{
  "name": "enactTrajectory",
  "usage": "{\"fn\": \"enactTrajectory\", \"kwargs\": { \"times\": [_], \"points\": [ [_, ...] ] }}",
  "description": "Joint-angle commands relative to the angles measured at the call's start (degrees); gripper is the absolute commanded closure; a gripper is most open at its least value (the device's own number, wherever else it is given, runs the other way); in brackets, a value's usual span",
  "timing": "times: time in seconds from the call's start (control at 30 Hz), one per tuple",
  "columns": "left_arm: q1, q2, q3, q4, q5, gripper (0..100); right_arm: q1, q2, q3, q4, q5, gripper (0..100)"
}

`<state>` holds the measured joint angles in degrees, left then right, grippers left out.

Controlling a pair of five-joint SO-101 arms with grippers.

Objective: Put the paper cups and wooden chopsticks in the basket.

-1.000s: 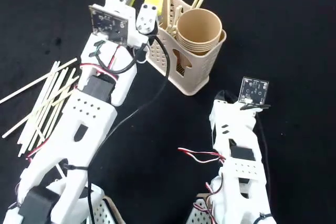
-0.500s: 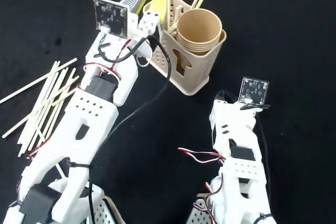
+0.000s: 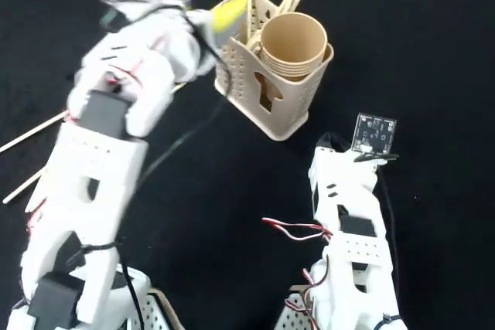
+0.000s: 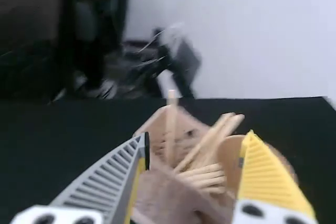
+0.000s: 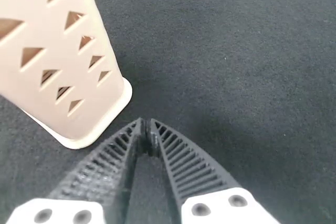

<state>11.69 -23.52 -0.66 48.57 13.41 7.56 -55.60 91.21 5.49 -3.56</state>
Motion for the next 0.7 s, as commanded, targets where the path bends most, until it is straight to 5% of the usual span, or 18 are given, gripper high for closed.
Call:
{"fn": "enactTrajectory", "kwargs": {
  "times": [0.0, 0.2, 0.33, 0.53, 0.67],
  "points": [
    [-11.56, -1.14, -9.63, 16.88, 0.79, 67, -0.53, -1.27, -0.22, -0.97, 0.26, 98.3],
    [-34.95, -0.35, -9.98, 32.97, 0.44, 62, -0.53, -1.27, -0.22, -0.97, 0.26, 98.3],
    [-46.99, -0.18, -1.54, 35.08, -0.88, 61, -0.53, -1.27, -0.22, -0.97, 0.26, 98.3],
    [-51.82, -0.70, 20.79, 34.90, -8.70, 62, -0.53, -1.27, -0.22, -0.97, 0.26, 98.3],
    [-54.37, -2.73, 35.47, 26.46, -10.02, 62, -0.53, -1.27, -0.13, -0.97, 0.26, 98.3]
  ]
}}
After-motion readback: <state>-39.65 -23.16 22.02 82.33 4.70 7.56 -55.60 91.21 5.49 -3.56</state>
